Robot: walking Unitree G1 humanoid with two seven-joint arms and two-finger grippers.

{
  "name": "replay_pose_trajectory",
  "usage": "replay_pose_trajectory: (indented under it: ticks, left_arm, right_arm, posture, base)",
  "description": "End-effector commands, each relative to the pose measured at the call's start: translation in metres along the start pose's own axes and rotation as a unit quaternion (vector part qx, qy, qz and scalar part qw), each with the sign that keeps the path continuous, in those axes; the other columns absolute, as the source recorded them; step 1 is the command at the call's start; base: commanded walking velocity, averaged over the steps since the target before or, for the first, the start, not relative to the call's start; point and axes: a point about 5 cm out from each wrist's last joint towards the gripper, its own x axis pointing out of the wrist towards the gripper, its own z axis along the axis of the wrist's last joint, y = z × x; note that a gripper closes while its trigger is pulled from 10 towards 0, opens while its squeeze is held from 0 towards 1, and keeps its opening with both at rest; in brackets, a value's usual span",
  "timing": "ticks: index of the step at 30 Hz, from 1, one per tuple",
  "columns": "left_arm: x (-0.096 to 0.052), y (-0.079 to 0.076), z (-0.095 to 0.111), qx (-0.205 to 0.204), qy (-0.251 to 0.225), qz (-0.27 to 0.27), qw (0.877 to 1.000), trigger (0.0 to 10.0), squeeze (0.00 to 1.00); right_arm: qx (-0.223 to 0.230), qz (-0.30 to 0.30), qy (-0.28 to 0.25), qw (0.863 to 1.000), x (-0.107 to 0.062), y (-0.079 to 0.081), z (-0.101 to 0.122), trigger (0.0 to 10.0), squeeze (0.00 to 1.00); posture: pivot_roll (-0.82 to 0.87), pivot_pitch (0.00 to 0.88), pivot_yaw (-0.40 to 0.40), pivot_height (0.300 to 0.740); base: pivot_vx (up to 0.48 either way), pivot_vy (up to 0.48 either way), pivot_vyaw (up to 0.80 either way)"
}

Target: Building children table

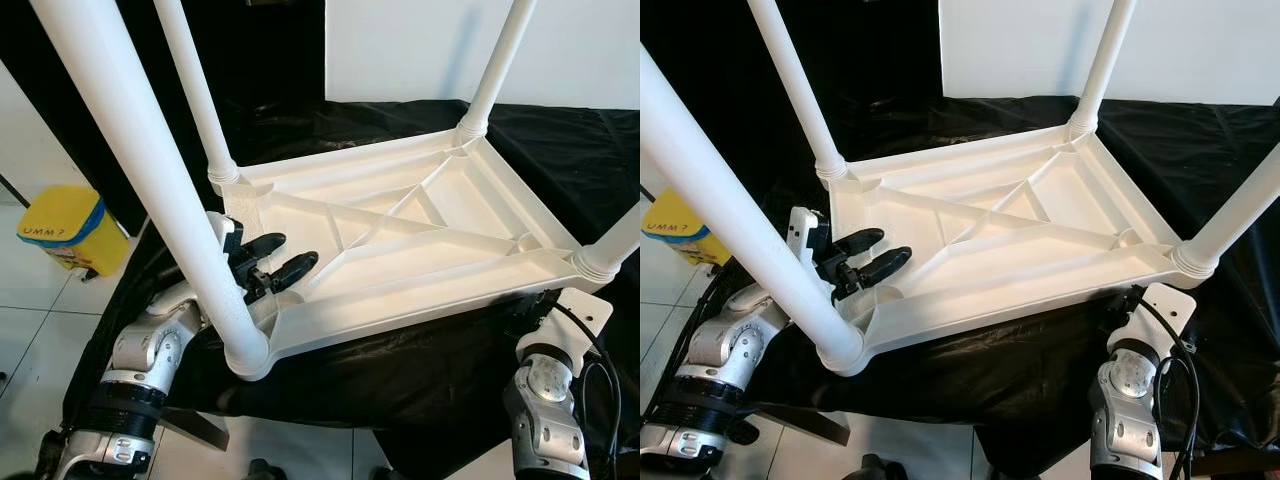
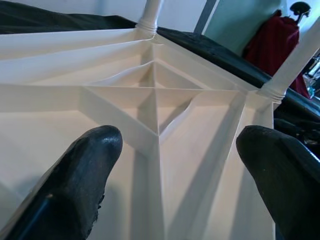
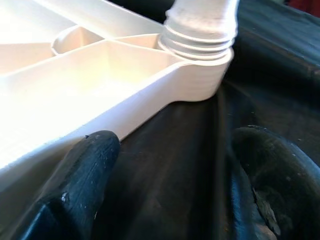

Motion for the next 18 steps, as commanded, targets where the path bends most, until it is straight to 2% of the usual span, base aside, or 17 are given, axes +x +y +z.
replay_pose_trajectory:
  ticks: [1,4,18]
  left_arm:
    - [0.003,-0.016,-0.007,-0.013,0.006,-0.078,0.997,10.0,0.00]
    - [0.006,-0.025,-0.010,-0.019,0.003,-0.088,0.996,10.0,0.00]
    - [0.016,-0.047,-0.013,-0.038,-0.009,-0.111,0.993,10.0,0.00]
  right_arm:
    - [0.007,0.006,0.004,1.000,0.002,0.002,-0.002,10.0,0.00]
    - [0.013,0.023,0.001,1.000,0.007,0.006,0.000,10.0,0.00]
    - [0.029,0.098,-0.012,0.995,0.022,0.024,0.005,10.0,0.00]
  posture:
    - [-0.10,0.092,0.026,0.740]
    - [-0.10,0.088,0.025,0.740]
    - [-0.10,0.099,0.021,0.740]
  base:
    - [0.000,0.000,0.00]
    - [0.000,0.000,0.00]
    - [0.000,0.000,0.00]
